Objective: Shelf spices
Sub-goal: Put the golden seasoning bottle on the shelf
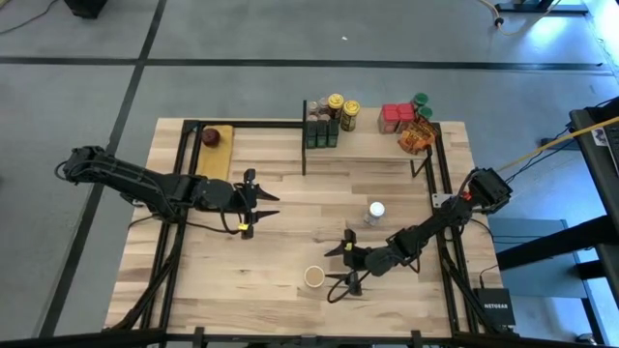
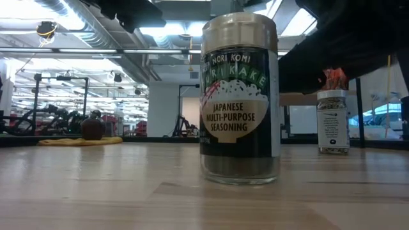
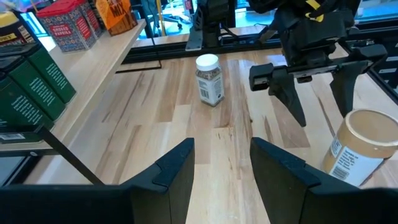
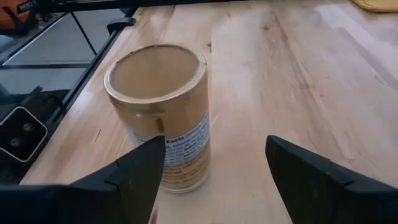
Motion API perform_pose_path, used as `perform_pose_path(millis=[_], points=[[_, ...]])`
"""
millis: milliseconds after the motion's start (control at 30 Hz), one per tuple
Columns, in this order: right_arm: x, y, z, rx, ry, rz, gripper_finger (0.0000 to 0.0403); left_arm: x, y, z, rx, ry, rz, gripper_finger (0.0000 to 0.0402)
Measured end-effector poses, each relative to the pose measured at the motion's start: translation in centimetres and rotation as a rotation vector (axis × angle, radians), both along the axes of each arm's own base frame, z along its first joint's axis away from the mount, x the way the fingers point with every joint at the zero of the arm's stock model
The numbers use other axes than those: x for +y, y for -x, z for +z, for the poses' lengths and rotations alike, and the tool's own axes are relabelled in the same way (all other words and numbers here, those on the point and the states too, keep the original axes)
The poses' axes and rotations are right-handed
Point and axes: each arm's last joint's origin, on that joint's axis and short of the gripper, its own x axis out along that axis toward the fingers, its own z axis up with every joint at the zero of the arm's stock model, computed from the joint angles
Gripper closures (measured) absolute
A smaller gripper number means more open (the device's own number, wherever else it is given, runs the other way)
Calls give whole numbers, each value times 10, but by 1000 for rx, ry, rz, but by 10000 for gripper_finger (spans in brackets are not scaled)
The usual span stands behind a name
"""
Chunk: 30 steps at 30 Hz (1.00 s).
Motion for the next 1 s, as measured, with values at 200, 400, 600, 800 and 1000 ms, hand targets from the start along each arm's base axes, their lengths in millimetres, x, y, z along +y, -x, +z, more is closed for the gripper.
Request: perform_pose_path(millis=[200,400,600,800,1000], points=[[-1,0,0,2,-60,-57,118,0,0,0,0,0,0,251],[-2,0,0,-4,-51,-97,70,0,0,1,-9,2,0,251],[-3,1,-3,19,-25,-99,12,0,0,1,-8,6,2,251],[-3,2,-4,31,-12,-100,48,0,0,1,-8,5,2,251],[-4,1,-4,21,8,-129,56,0,0,1,-7,2,1,251]])
